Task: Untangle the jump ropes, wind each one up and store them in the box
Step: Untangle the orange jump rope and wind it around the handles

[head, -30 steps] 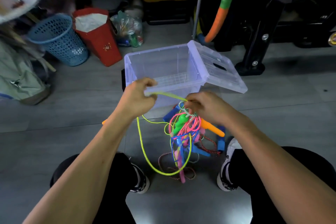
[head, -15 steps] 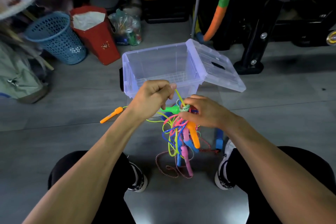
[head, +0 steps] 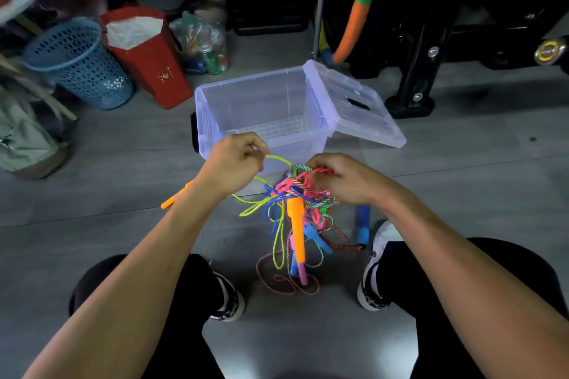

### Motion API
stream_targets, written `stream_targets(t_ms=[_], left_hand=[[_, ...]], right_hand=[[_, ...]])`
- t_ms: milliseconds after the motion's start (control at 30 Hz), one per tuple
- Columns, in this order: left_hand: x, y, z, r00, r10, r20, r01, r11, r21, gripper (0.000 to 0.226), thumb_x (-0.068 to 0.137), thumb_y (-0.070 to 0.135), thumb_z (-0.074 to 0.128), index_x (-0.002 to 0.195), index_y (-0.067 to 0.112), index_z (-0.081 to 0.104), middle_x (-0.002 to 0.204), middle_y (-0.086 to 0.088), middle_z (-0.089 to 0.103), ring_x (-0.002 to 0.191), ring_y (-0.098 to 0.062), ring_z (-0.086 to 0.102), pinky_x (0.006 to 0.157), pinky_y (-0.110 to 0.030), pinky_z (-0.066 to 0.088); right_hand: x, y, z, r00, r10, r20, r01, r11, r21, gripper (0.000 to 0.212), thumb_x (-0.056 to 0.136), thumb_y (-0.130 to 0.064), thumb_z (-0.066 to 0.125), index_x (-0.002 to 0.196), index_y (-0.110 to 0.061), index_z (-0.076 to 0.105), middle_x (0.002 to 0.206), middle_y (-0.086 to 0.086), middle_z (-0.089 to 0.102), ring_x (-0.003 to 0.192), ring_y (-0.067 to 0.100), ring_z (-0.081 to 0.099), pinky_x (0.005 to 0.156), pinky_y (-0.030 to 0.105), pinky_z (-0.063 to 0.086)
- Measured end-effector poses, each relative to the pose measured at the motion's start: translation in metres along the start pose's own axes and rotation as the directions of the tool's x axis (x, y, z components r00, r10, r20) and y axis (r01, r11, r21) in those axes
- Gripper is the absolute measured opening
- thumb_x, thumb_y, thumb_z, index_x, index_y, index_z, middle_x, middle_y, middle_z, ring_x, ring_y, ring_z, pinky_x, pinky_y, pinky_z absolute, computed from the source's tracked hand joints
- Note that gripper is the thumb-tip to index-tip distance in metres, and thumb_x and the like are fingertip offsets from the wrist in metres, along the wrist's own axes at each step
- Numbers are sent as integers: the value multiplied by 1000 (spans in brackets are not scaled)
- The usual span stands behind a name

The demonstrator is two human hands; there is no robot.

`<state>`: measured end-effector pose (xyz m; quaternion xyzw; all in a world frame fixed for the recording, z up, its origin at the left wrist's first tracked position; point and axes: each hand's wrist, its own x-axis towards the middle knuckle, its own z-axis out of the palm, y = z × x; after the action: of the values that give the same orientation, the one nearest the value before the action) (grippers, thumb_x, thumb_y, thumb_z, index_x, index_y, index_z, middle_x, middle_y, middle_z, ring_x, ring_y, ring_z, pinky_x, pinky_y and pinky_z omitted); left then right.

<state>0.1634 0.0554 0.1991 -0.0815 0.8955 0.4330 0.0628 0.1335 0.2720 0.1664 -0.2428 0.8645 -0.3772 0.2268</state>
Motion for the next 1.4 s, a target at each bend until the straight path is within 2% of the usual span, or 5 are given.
stream_targets(t_ms=[300, 600, 767, 900, 1400], left_hand=[[1, -3, 18, 962, 228, 147, -253, 951, 178, 11, 89, 14, 65, 85, 16, 75, 80, 7, 70, 77, -7, 61, 78, -24, 48], [2, 17, 10, 999, 31, 19, -18, 872, -489, 26, 98, 3, 49, 78, 10, 63, 74, -6, 64, 74, -18, 68, 68, -28, 56], [-2, 19, 8, 995, 27, 95, 41, 760, -648, 25, 100, 5, 45, 79, 7, 59, 73, -7, 61, 74, -30, 72, 78, -38, 59], [-2, 17, 3, 998, 2, 70, 47, 714, -698, 25, 100, 5, 43, 80, 7, 58, 67, -3, 62, 77, -26, 70, 72, -35, 59], [5, 7, 30, 975, 43, 217, 4, 977, -213, 22, 92, 19, 44, 75, 29, 53, 74, -2, 60, 71, -21, 57, 82, -44, 51]], right_hand=[[-1, -14, -3, 999, 46, -2, -43, 959, 279, 25, 89, 0, 49, 80, -19, 61, 65, -16, 59, 66, 0, 51, 67, 21, 38], [-8, -1, 5, 997, 74, 11, -71, 983, -170, 7, 86, -29, 61, 86, -23, 59, 78, -6, 58, 78, 20, 55, 73, 33, 45], [-2, 10, 17, 991, 84, -102, -117, 913, -392, 69, 71, -70, 64, 128, -34, 49, 111, -2, 59, 103, 21, 55, 98, 39, 42], [6, 12, 19, 978, -51, -202, -45, 895, -444, 38, 82, -43, 62, 111, -18, 65, 101, 6, 54, 98, 29, 59, 83, 37, 48], [4, -15, 7, 977, -43, -207, 67, 992, 109, 39, 90, -36, 59, 66, -5, 55, 57, -3, 42, 53, 5, 36, 52, 31, 32]])
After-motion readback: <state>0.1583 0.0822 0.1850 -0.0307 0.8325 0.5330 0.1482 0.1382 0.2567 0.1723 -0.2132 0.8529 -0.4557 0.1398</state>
